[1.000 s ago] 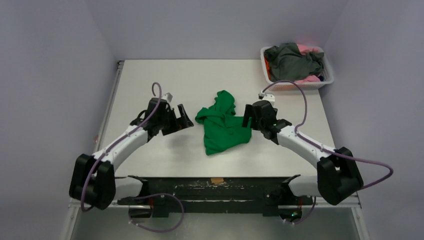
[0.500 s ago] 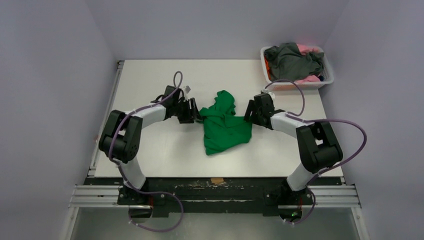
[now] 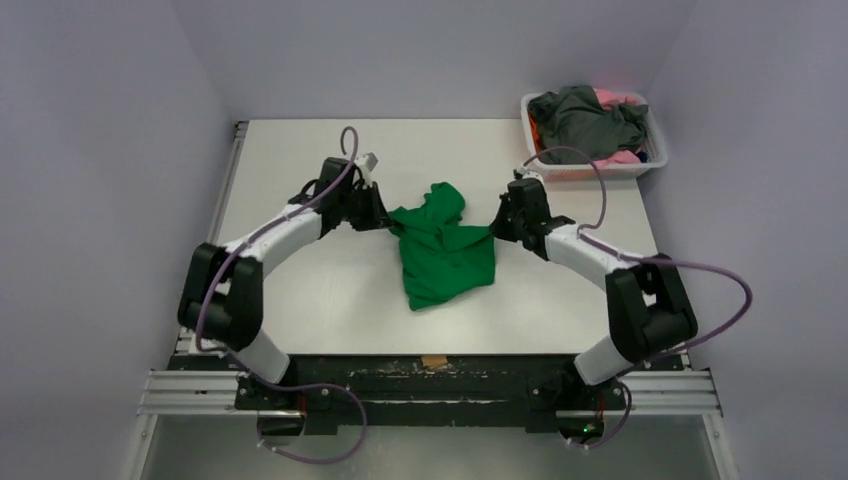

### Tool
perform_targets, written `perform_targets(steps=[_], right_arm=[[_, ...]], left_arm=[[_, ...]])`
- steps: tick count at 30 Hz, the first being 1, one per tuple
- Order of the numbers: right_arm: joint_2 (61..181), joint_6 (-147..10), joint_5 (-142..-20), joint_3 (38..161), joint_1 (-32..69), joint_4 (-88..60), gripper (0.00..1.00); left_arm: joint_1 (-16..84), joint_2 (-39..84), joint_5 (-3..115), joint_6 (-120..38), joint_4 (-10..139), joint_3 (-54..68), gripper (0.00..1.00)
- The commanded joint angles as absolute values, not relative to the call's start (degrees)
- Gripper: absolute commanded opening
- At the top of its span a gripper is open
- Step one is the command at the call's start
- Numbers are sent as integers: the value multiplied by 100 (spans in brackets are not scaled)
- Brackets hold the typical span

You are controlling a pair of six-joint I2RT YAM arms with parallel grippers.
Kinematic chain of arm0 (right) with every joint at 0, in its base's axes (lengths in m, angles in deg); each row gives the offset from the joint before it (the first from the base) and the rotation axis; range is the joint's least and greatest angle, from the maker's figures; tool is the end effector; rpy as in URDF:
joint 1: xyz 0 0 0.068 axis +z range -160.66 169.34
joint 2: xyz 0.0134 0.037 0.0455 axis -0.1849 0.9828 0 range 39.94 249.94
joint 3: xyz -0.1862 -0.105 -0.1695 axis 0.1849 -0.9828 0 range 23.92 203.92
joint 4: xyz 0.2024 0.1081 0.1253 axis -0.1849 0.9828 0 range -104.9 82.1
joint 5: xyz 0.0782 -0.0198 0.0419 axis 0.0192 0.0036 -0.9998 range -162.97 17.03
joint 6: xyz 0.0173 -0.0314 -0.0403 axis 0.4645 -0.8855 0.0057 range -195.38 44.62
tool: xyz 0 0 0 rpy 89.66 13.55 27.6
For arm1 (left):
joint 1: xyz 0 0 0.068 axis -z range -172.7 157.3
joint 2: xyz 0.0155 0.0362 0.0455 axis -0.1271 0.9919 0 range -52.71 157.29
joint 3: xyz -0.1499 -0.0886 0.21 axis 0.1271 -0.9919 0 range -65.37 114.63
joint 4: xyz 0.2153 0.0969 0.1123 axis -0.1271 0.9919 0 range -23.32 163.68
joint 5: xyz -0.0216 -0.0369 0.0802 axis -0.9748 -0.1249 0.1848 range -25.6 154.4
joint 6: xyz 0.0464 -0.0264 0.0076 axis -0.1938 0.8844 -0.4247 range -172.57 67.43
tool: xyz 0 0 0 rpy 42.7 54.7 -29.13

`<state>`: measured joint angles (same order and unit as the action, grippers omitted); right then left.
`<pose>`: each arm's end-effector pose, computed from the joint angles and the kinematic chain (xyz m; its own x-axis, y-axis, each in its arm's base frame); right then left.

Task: Fold and stack the t-shirts
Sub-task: Flatten out the tshirt

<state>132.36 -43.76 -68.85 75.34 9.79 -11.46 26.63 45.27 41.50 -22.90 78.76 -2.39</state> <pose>0.3134 0.1141 0.1851 -0.7161 0.2911 -0.6344 0.0882 0.9393 0.3315 0.3393 -0.1337 0.2054 -0.8750 -0.1764 -0.4508 0.1401 0.7990 -0.5847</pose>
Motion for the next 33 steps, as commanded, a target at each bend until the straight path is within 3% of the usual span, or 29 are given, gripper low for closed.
perform_targets(steps=[1, 5, 8, 12, 18, 25, 29, 33], right_arm=[[11532, -4694, -6439, 7592, 1333, -999, 0], [10080, -4767, -6738, 7771, 1511, -618, 0], [9052, -4787, -7224, 8058, 1548, -356, 0], [8315, -4832, -8279, 8835, 1559, -21, 0], [8119, -4769, -9433, 10401, 1550, 463, 0], [8335, -4692, -9461, 11467, 1552, 563, 0], [8719, -4804, -8617, 11764, 1552, 739, 0], [9455, -4959, -7065, 11923, 1553, 1010, 0]], left_arm=[[3023, 2495, 5738, -2577, 8530, -348, 0], [3581, 703, 7179, -2698, 9354, -228, 0], [3870, -288, 7420, -2855, 9888, 192, 0], [4024, -1056, 6478, -3180, 10447, 1131, 0], [4027, -1804, 5026, -3438, 10764, 2262, 0], [4018, -1354, 3733, -3547, 11261, 3797, 0], [4017, -693, 4425, -3804, 11683, 4287, 0], [4015, -48, 5672, -4041, 11606, 3852, 0]])
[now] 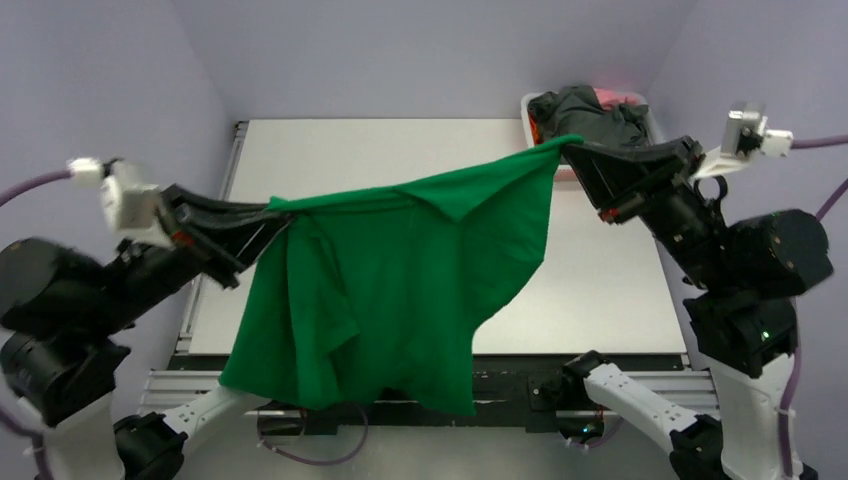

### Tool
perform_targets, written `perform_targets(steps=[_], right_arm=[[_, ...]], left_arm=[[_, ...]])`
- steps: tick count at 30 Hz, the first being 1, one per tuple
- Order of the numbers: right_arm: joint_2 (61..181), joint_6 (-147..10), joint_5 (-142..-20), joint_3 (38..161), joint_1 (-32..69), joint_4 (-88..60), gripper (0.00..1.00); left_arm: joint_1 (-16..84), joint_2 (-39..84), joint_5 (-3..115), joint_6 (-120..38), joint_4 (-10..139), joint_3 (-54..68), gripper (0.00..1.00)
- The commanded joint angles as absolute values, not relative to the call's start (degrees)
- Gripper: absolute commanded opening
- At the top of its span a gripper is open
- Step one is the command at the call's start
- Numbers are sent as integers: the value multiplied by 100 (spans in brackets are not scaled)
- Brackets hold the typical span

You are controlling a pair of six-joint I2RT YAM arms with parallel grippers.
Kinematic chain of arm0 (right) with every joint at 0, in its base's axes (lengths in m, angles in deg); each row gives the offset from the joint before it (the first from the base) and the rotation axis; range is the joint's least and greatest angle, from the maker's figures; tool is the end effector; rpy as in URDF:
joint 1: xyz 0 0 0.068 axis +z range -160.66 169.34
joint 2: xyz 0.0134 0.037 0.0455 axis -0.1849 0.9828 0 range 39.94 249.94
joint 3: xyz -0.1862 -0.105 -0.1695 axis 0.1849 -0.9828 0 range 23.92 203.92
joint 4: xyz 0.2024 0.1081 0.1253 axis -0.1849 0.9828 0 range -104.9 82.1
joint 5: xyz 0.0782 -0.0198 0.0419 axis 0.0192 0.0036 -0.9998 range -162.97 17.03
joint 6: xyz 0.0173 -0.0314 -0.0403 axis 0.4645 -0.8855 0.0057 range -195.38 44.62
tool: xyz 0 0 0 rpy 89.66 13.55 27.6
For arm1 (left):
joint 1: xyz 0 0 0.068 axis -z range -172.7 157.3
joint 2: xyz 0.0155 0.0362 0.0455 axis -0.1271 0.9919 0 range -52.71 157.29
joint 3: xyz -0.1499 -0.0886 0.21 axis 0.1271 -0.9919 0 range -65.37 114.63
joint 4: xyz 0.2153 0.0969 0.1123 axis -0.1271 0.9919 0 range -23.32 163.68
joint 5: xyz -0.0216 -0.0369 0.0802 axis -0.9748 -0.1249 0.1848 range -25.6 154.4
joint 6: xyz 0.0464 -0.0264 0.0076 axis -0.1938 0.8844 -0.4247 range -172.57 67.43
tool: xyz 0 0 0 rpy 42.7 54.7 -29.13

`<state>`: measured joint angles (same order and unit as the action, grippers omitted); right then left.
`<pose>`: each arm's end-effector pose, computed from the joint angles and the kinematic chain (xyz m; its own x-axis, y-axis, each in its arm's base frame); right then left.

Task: Fold and stack the t-shirts
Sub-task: Flatten out the tshirt

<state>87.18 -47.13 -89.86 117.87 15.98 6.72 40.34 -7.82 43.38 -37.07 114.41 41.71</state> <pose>0.0516 0.0375 0.5726 0.0195 0.5165 -0.8561 -0.7645 0.5596 0.3201 -0.0087 -0.0096 0.5712 -0.0120 -0.2899 -0.9570 0.8269 0.5352 -0.1725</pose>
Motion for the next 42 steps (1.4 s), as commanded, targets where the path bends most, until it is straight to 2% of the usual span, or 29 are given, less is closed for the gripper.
perform_targets(steps=[1, 3, 5, 6, 7, 8, 10, 12, 13, 15, 16, 17, 18, 19, 22, 26, 29, 33, 38, 42], right_arm=[[9703, -5023, -6660, 11902, 1549, 1015, 0], [10239, -5157, -5551, 11830, 1548, 1027, 0], [10891, -5272, -4706, 11721, 1419, 966, 0], [11298, -5273, -4776, 11716, 1219, 951, 0], [11701, -5196, -5069, 11724, 957, 903, 0], [12163, -5091, -5292, 11701, 712, 738, 0], [13129, -5144, -5247, 11777, 545, 317, 0], [14149, -5332, -5334, 12160, 514, 82, 0], [14827, -5354, -5328, 12477, 496, 75, 0], [15681, -5370, -5266, 13226, 491, 305, 3], [16014, -5349, -5182, 13574, 496, 516, 12], [16218, -5330, -5101, 13845, 498, 675, 29], [16303, -5342, -5040, 13950, 498, 734, 66], [16278, -5380, -5029, 13934, 499, 722, 80], [15845, -5488, -4989, 13448, 497, 641, 86], [14718, -5414, -5394, 12190, 854, 696, 88], [13687, -5191, -5303, 10634, 1571, 549, 88], [12721, -4225, -5931, 8650, 2611, 307, 85], [12783, -3651, -6024, 7962, 3977, 438, 85], [13274, -3223, -6217, 7687, 4169, 181, 85]], left_arm=[[4006, 202, 6041, -4097, 11564, 3700, 0], [3813, 824, 6392, -4094, 11415, 3394, 0], [3159, 1685, 5760, -3852, 11168, 3194, 0], [2817, 2162, 5576, -3707, 11056, 3180, 1], [2602, 2695, 5670, -3651, 10936, 3244, 6], [2459, 3304, 5884, -3664, 10829, 3369, 15], [2360, 4582, 5975, -3794, 10968, 4181, 44], [2330, 5825, 5927, -3857, 11316, 5230, 68], [2330, 6407, 5892, -3852, 11636, 5801, 76], [2325, 7184, 5765, -3818, 12095, 6667, 86], [2334, 7315, 5758, -3789, 12136, 6723, 89], [2335, 7289, 5772, -3775, 11987, 6528, 91], [2330, 7110, 5797, -3772, 11737, 6183, 97], [2325, 6737, 5850, -3760, 11491, 5701, 100], [2336, 5720, 6011, -3612, 10838, 4222, 100], [2346, 4102, 6174, -3054, 10322, 2244, 100], [2370, 2848, 6069, -2439, 9911, 552, 100], [2597, 1643, 5885, -1792, 9508, -1388, 100], [3320, 1151, 5918, -1162, 9200, -2644, 100], [3409, 1474, 5842, -937, 8526, -3052, 100]])
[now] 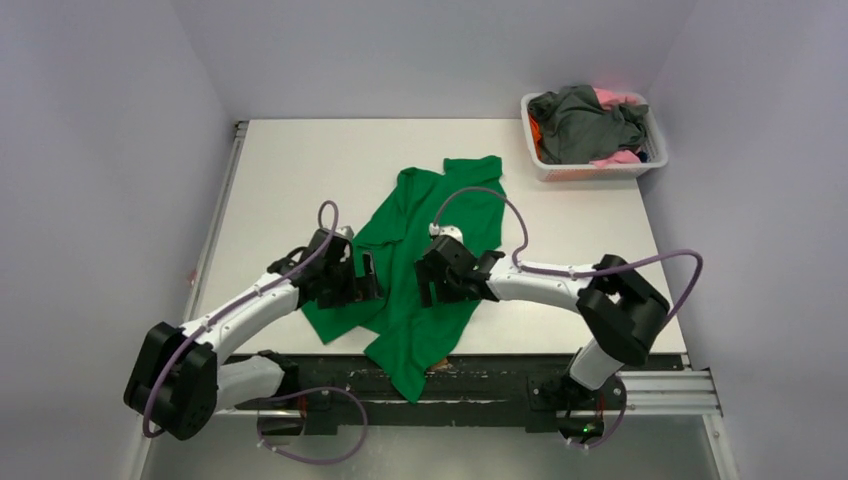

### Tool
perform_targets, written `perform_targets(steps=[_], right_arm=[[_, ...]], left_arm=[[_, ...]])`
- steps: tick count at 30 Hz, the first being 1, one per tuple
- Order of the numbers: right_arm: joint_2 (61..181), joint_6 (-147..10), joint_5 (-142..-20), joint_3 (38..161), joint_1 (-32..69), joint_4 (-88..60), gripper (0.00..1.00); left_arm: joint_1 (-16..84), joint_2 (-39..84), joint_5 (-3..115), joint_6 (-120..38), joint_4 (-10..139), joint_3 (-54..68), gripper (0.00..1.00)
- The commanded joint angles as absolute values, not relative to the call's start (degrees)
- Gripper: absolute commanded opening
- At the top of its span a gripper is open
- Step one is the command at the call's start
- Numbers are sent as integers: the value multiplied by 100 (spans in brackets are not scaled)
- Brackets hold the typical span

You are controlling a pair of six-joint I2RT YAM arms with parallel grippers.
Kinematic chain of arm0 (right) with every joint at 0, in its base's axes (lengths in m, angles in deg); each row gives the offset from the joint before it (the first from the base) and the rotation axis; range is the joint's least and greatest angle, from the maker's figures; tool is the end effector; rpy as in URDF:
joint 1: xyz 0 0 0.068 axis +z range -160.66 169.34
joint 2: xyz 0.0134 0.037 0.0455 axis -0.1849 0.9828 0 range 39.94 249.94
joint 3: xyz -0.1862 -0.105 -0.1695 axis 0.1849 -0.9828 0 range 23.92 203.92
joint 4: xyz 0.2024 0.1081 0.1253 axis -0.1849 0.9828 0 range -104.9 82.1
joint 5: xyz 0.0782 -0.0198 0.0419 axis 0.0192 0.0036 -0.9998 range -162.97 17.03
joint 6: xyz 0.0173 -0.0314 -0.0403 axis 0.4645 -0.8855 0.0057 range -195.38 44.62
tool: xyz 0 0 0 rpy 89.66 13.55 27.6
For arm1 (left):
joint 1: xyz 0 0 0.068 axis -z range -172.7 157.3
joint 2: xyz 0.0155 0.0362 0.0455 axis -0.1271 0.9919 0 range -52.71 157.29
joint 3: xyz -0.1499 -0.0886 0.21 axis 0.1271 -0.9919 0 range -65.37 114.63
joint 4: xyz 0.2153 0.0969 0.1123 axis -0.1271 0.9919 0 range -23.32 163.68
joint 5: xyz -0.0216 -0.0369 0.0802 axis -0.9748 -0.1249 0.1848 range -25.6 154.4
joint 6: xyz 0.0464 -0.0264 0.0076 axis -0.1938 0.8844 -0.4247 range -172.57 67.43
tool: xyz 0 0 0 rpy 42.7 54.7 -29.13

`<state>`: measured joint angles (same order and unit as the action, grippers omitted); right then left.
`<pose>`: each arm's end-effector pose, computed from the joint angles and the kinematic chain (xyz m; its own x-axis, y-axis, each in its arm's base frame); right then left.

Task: Fold and stack the t-shirts
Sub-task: Flatten out the tshirt

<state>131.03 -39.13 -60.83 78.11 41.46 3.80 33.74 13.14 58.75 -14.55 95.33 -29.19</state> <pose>0.2014 0.2467 0.1886 -0.8217 -0.1147 -0.5582 -0.2638 0.9448 0.1941 0.1883 -0.0975 0.1922 -0.9016 -0.2363 -0.3623 -0.0838 0.9172 -0.3896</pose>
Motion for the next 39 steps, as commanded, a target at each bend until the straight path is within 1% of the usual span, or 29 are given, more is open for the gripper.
perform_targets(steps=[1, 3, 6, 10, 14, 18, 21, 23, 25, 29, 31, 33, 35, 39], right_arm=[[13418, -3199, -6143, 7717, 4162, 187, 85], [13774, -3238, -5943, 7894, 4100, 289, 86], [14347, -3327, -5979, 8226, 3778, 449, 87], [14990, -3581, -5961, 8881, 2994, 646, 87], [15762, -3799, -5970, 10076, 2121, 835, 87], [16581, -4119, -5965, 11372, 1455, 1114, 87], [16466, -4300, -5794, 11830, 1293, 1351, 87], [15942, -4382, -5524, 11642, 1303, 1341, 88], [15225, -4389, -5478, 11109, 1309, 1167, 89], [13659, -4084, -5427, 9388, 1349, 859, 91], [12902, -3869, -5462, 8570, 1366, 761, 91], [12308, -3749, -5649, 7838, 1368, 565, 91], [11874, -3685, -5902, 7269, 1375, 407, 91], [11432, -3644, -6143, 6709, 1475, 346, 91]], left_arm=[[3406, 1647, 5865, -923, 8358, -3065, 100], [3413, 2142, 5812, -886, 8202, -2952, 100], [3416, 3024, 5508, -912, 8008, -2612, 100], [3419, 4015, 5118, -938, 7825, -1928, 100], [3413, 4877, 5022, -1047, 7960, -912, 100], [3418, 5319, 5105, -1284, 8422, 61, 100], [3451, 5099, 5228, -1526, 8714, 350, 99], [3596, 4669, 5669, -1701, 8989, 265, 99], [3908, 4168, 6342, -1831, 9415, 87, 99], [4688, 3310, 7844, -1845, 10185, -569, 99], [4994, 3093, 8237, -1683, 10509, -849, 97], [5147, 3060, 8256, -1553, 10654, -1057, 93], [5183, 3134, 8059, -1536, 10472, -1220, 84], [5186, 3498, 7611, -1647, 10020, -1228, 72]])
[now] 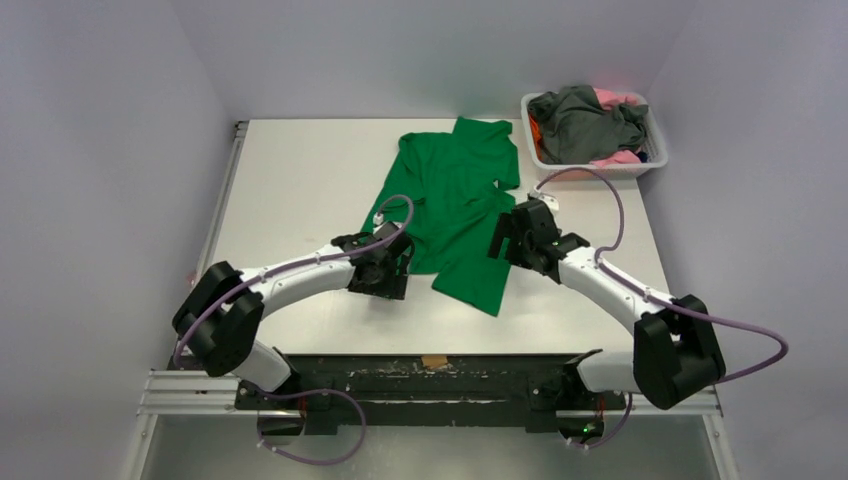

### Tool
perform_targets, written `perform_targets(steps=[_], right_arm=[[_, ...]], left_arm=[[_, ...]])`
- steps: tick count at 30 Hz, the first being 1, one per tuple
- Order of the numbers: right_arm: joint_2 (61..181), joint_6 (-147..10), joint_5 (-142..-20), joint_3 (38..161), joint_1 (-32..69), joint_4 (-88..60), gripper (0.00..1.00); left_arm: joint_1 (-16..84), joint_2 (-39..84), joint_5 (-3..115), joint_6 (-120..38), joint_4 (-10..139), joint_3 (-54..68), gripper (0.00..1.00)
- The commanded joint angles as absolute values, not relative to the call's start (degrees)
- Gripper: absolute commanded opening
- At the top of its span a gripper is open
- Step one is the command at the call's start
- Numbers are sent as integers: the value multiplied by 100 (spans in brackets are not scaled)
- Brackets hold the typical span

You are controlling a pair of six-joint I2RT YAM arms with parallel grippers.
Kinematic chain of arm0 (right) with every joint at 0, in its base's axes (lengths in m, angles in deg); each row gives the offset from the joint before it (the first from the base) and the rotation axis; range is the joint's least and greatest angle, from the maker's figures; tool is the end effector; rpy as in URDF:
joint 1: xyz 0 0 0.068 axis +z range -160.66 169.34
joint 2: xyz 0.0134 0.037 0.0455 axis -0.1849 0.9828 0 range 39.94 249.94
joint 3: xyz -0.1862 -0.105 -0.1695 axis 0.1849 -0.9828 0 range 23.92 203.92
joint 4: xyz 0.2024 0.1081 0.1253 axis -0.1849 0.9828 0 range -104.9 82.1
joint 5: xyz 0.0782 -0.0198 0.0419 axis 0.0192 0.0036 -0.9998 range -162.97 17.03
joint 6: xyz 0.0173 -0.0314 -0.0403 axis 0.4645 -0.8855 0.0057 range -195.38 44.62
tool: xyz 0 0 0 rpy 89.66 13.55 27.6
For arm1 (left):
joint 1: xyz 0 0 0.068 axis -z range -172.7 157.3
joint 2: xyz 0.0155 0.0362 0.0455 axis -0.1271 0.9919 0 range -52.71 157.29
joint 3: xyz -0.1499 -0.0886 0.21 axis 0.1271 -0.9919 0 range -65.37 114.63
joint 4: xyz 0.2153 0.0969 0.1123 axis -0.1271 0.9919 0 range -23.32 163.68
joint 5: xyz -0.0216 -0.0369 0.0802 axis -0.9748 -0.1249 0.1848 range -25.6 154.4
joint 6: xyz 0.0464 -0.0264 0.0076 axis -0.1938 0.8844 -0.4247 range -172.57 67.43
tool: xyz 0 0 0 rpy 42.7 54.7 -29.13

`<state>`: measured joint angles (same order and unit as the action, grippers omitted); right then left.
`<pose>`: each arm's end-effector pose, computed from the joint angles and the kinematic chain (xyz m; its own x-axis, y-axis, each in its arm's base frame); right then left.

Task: Fold and stack the t-shirts
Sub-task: Flatten out the tshirt

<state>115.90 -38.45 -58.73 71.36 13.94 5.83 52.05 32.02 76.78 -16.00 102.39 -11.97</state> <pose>0.2497 0.1047 0.2232 -0.7053 0.3176 -0.6338 0.2081 0.9474 0.2432 0.2032 -0.1907 0.2001 -0.8994 0.0721 -0.4311 0.1149 0.9906 -0.0740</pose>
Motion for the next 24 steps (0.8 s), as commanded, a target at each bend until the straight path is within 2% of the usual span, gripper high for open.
perform_targets(steps=[1, 13, 16, 19, 24], right_arm=[[11389, -3619, -6140, 6633, 1516, 342, 91], [11429, -3263, -5532, 6427, 2377, 720, 88], [11466, -3154, -5527, 6322, 2519, 814, 87], [11421, -3036, -5584, 6224, 2648, 869, 85], [11309, -2803, -5401, 6261, 3249, 1225, 82]], left_arm=[[5184, 3602, 7538, -1675, 9923, -1202, 68], [5186, 4633, 7655, -1590, 9870, -830, 40], [5187, 4823, 7727, -1584, 9935, -690, 25], [5186, 4914, 7805, -1522, 9979, -632, 0], [5186, 4483, 7694, -1544, 9774, -864, 0]])
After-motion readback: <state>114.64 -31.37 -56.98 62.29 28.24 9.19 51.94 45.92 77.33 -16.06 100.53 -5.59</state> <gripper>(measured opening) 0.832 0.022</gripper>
